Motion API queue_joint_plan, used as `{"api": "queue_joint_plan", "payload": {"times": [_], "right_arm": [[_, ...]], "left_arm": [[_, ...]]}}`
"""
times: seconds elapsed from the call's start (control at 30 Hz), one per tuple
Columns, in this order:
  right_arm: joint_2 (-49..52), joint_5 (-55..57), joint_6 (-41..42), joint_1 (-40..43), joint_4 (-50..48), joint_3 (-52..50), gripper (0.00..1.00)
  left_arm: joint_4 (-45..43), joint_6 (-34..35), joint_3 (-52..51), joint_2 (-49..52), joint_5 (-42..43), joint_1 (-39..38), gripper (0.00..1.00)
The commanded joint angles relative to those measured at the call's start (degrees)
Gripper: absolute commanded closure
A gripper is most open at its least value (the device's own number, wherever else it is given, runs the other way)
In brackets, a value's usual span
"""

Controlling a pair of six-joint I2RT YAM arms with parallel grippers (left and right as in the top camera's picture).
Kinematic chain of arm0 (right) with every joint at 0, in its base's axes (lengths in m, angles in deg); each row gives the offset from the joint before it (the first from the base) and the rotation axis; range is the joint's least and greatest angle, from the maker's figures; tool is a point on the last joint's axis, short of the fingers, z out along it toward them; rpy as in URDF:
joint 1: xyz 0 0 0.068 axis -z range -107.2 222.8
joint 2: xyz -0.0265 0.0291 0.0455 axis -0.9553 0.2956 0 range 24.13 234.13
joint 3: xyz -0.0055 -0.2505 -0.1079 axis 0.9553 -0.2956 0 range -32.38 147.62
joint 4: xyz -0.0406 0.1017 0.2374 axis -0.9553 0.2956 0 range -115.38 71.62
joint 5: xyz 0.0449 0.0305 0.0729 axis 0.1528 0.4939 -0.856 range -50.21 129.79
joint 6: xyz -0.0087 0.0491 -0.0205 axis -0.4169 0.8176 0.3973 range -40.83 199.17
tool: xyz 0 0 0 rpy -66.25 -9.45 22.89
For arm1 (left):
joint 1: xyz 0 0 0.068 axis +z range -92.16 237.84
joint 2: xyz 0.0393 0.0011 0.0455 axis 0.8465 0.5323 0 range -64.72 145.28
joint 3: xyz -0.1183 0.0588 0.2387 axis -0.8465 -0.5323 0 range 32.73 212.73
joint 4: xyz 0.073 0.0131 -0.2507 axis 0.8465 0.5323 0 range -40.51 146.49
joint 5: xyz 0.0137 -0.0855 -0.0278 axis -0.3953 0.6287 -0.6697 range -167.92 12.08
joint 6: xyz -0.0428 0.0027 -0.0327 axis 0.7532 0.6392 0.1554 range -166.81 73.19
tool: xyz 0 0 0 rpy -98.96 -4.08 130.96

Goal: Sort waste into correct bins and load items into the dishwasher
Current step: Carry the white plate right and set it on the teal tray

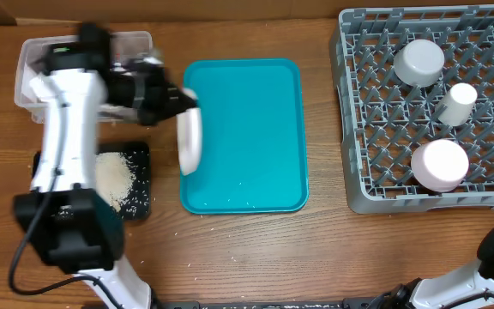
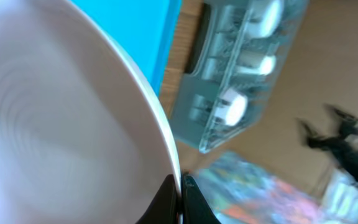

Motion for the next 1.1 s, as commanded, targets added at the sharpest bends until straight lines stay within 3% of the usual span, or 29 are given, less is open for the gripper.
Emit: {"api": "queue_joint_plan", "payload": {"times": [0.0,0.13,0.4,0.83,0.87,0.93,0.97,1.0,1.07], "right_arm": [[-0.3,0.2,0.2,-0.2,-0.2,0.4,0.00],[-0.3,0.2,0.2,-0.2,-0.2,0.4,0.00],[-0.3,0.2,0.2,-0.2,-0.2,0.4,0.00],[-0.3,0.2,0.2,-0.2,-0.2,0.4,0.00],[-0.3,0.2,0.2,-0.2,-0.2,0.4,0.00],[-0.3,0.2,0.2,-0.2,-0.2,0.4,0.00],[-0.3,0.2,0.2,-0.2,-0.2,0.4,0.00],[-0.3,0.2,0.2,-0.2,-0.2,0.4,0.00],[-0.3,0.2,0.2,-0.2,-0.2,0.4,0.00]], "left_arm": [[-6.9,13.3,-0.2,-1.3,-17.4,-9.2,0.96],[-15.5,17.2,-0.2,-1.0,-37.4,-20.1,0.96],[-27.4,17.5,-0.2,2.1,-64.9,-36.1,0.96],[-30.5,17.5,-0.2,14.3,-64.4,-37.5,0.96],[-30.5,17.5,-0.2,14.3,-64.4,-37.5,0.93],[-30.7,17.5,-0.2,14.3,-64.4,-37.5,0.69],[-30.7,17.5,-0.2,14.3,-64.5,-37.4,0.62],[-30.5,17.4,-0.2,14.3,-64.5,-37.3,0.57],[-30.5,17.0,0.0,13.9,-64.5,-36.8,0.59]]}}
